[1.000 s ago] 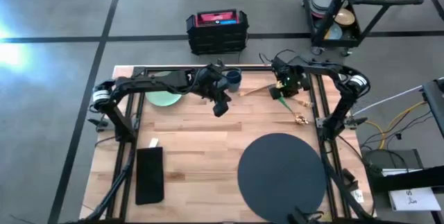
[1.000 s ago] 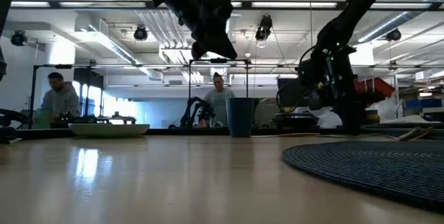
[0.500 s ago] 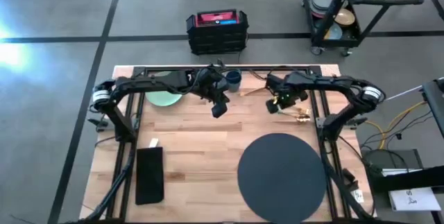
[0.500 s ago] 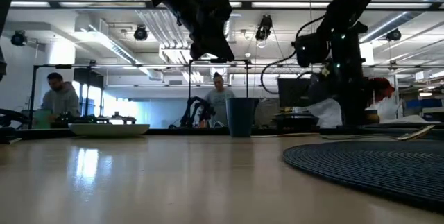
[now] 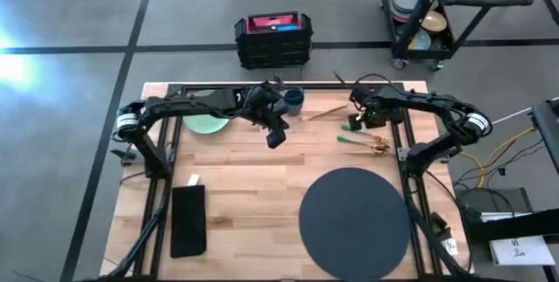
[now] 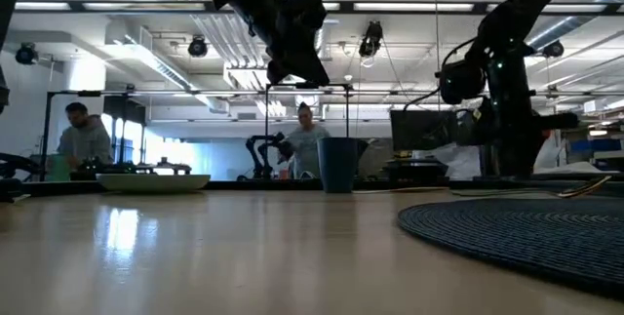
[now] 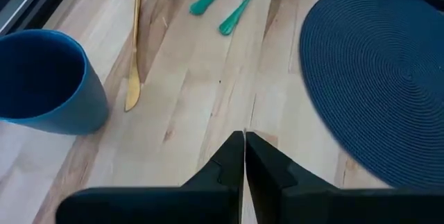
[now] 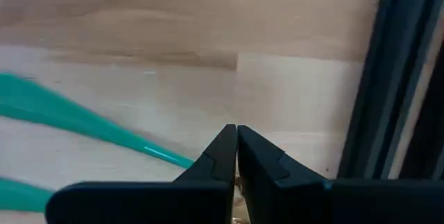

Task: Set table place
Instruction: Adjust the green fork to the top of the black table napkin, then adjust the gold knife

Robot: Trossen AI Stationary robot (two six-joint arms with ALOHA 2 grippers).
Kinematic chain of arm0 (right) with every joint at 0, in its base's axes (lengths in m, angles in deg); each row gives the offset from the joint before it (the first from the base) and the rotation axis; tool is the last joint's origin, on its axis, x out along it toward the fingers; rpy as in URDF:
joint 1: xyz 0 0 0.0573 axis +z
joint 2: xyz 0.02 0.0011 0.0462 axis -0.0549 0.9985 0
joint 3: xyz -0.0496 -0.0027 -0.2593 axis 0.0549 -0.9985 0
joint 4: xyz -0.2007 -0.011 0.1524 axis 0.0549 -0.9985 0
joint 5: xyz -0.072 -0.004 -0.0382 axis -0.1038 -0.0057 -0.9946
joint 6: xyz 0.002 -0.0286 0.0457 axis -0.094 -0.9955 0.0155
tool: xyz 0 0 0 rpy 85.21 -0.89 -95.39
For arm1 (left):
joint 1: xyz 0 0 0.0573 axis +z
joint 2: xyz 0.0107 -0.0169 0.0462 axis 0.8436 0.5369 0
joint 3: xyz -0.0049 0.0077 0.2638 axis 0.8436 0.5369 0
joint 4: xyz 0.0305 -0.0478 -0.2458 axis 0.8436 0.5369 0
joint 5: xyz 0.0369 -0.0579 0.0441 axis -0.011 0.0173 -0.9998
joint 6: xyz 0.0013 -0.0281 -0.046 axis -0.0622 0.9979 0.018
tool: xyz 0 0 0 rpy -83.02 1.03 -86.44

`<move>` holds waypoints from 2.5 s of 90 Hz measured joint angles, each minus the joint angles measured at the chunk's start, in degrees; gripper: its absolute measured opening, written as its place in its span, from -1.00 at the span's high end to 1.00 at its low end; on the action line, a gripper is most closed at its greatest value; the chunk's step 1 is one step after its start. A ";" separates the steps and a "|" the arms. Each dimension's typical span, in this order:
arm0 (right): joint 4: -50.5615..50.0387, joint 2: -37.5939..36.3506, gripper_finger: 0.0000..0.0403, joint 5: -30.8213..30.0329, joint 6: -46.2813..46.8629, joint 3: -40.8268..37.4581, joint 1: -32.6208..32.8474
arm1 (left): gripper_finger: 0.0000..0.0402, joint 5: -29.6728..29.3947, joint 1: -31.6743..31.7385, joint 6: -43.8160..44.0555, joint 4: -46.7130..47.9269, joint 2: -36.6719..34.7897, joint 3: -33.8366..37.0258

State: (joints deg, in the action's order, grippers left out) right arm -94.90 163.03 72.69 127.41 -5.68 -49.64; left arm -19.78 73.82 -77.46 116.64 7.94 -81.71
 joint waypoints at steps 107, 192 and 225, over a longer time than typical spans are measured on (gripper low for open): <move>10.00 18.79 1.00 13.16 -9.95 27.45 -1.24 | 1.00 0.52 -0.17 0.13 1.00 -0.05 0.00; 11.94 13.96 1.00 20.07 -7.73 19.09 13.82 | 1.00 0.50 -0.55 0.05 4.66 -0.05 0.00; 14.31 5.68 1.00 13.15 -5.05 13.16 9.52 | 1.00 0.48 -0.55 -0.02 4.02 0.13 0.02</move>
State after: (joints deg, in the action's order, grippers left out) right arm -80.59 168.71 85.84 122.36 7.48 -40.13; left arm -19.30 73.27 -77.48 120.65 8.07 -81.69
